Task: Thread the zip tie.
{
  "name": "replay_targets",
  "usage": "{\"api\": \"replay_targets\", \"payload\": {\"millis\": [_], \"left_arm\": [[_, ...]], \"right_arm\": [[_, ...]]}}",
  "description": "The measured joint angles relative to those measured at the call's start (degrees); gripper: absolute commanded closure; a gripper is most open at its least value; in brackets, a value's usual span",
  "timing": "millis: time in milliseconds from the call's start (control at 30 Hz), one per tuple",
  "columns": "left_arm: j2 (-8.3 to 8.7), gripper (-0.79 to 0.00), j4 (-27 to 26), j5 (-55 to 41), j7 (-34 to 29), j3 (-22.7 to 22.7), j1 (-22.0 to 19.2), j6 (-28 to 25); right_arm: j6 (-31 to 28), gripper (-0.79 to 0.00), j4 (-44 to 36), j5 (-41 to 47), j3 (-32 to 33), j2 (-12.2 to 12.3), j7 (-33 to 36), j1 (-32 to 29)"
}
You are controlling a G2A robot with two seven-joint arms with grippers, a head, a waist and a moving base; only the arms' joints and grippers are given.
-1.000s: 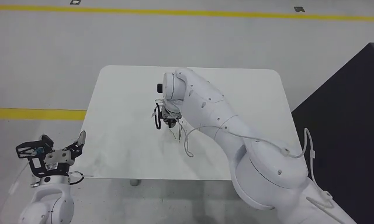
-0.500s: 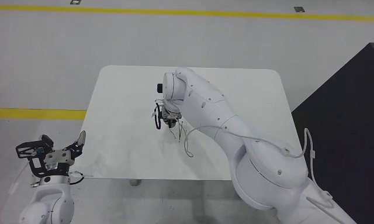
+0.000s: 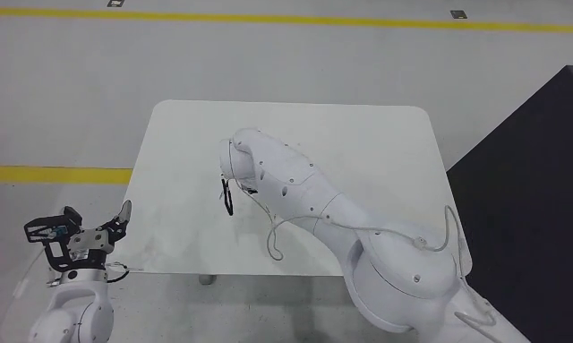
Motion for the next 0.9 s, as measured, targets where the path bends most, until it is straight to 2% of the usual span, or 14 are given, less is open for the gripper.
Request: {"api": "replay_targets", "payload": {"millis": [200, 433, 600, 633, 667, 733, 800, 900], "left_arm": [[0.00, -0.785, 0.0, 0.0, 0.0, 0.0, 0.0, 0.0], [0.00, -0.785, 0.0, 0.0, 0.0, 0.0, 0.0, 0.0], [0.00, -0.785, 0.0, 0.0, 0.0, 0.0, 0.0, 0.0], [0.00, -0.785, 0.0, 0.0, 0.0, 0.0, 0.0, 0.0], [0.00, -0.785, 0.0, 0.0, 0.0, 0.0, 0.0, 0.0], [0.00, -0.785, 0.0, 0.0, 0.0, 0.0, 0.0, 0.0], [0.00, -0.785, 0.0, 0.0, 0.0, 0.0, 0.0, 0.0], [0.00, -0.785, 0.0, 0.0, 0.0, 0.0, 0.0, 0.0]], "right_arm": [[5.3, 0.000, 3.0, -1.9, -1.1, -2.4, -5.2, -2.3], [4.4, 0.000, 6.1, -3.1, -1.1, -4.7, -4.4, -2.6], [4.9, 0.000, 7.2, -3.7, -1.1, -5.1, -4.9, -2.8], [4.9, -0.083, 7.5, -3.6, -1.1, -5.2, -4.9, -2.9], [4.9, -0.117, 7.9, -3.6, -1.1, -5.2, -4.9, -2.8], [4.9, -0.099, 8.9, -3.6, -1.1, -5.3, -4.8, -2.8], [4.9, -0.132, 9.4, -3.6, -1.1, -5.3, -4.9, -2.8], [5.2, -0.139, 10.0, -3.1, -1.1, -5.4, -5.2, -2.7]]}}
